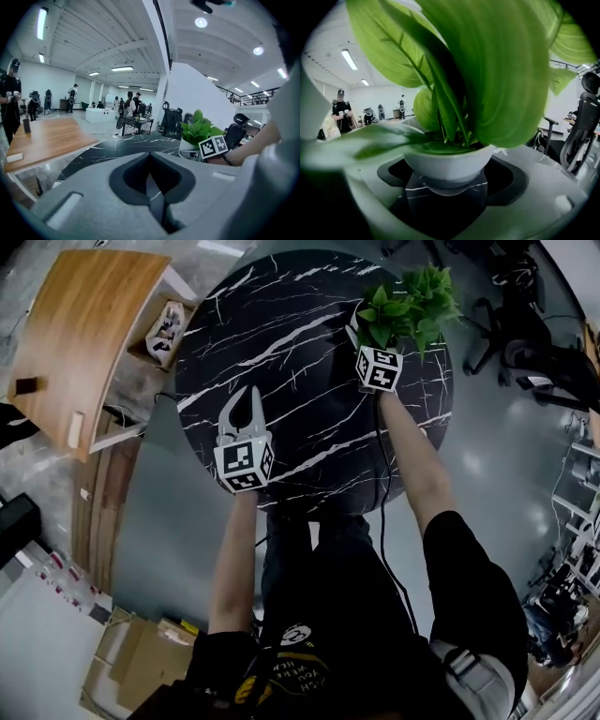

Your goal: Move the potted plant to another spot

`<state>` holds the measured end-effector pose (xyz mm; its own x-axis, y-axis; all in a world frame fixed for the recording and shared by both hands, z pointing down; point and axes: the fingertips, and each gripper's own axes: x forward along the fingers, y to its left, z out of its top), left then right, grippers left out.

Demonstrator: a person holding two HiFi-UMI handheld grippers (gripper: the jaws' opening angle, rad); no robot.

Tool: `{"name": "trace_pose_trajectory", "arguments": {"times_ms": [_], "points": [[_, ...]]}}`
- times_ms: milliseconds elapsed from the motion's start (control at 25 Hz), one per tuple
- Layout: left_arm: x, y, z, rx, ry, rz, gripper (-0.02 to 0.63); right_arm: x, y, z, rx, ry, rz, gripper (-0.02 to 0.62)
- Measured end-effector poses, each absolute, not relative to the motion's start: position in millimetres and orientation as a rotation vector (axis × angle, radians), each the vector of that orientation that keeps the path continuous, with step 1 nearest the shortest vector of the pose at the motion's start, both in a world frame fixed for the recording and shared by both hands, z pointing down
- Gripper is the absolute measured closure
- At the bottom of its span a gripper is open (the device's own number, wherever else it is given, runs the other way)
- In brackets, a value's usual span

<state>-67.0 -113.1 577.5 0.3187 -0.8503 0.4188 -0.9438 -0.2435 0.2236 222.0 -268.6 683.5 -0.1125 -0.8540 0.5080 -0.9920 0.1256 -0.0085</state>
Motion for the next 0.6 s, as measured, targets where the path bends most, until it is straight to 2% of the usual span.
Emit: {"name": "trace_pose_trajectory", "arguments": {"times_ms": [400, 600], "points": [[-183, -17, 591, 1.851, -1.825, 0.275, 0.601, -47, -168, 686, 1.171, -2.389, 0.331, 0.115], [-227, 25, 593, 1.714, -1.929, 0.241, 0.601, -155, -89, 681, 0.877, -2.49, 0.243, 0.115]]}}
